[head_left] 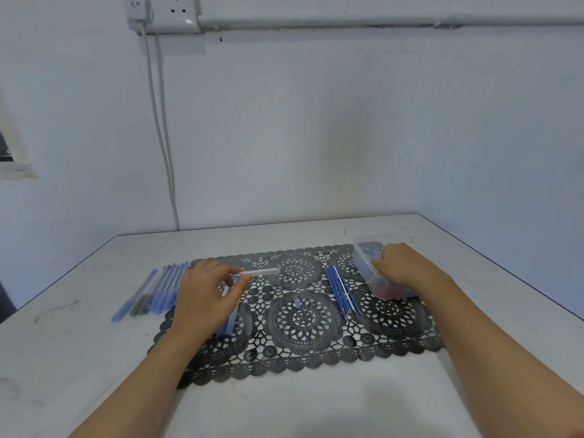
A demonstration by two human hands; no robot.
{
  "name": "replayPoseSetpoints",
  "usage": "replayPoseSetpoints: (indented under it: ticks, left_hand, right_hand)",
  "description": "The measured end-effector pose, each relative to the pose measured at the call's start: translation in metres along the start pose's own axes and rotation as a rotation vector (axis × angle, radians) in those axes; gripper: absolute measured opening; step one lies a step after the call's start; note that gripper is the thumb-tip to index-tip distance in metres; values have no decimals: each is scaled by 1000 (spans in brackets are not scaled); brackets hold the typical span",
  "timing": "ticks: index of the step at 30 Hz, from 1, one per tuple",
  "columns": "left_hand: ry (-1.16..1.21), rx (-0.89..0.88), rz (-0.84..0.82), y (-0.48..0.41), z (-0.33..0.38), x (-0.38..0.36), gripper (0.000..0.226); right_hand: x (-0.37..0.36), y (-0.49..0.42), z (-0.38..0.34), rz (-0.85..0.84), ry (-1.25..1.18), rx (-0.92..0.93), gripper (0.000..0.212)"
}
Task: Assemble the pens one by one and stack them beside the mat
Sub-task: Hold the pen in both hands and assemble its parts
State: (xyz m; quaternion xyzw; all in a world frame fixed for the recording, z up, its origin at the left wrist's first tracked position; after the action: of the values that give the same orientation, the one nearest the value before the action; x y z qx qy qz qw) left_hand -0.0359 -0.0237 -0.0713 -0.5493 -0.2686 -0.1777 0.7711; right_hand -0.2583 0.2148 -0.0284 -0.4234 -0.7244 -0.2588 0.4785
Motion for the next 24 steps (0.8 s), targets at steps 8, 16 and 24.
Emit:
replayPoseSetpoints:
  ticks: [8,16,24]
  left_hand:
    - [-13,5,-13,0,-4,-1,42]
    - [-9,7,-9,0,-1,0,44]
    - [-7,16,-14,1,-1,0,44]
  right_hand:
    - [3,9,-3,-55,37,22,26]
    - [5,4,-3,17,45,44,30]
    - [4,1,-5,85,-15,-2,13]
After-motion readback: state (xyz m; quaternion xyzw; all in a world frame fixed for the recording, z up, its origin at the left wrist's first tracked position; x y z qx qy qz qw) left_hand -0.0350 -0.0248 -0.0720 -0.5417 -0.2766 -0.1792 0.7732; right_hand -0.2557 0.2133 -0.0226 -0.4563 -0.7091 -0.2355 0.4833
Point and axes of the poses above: each hand's wrist, its own y-axis away from the middle knuckle, its own x-axis out of the back of the hand, z = x × y, the point moved 1 cm from there along -y, towards the middle knuckle, and after that the axes turned 6 degrees about -y, right-handed, at the moved point
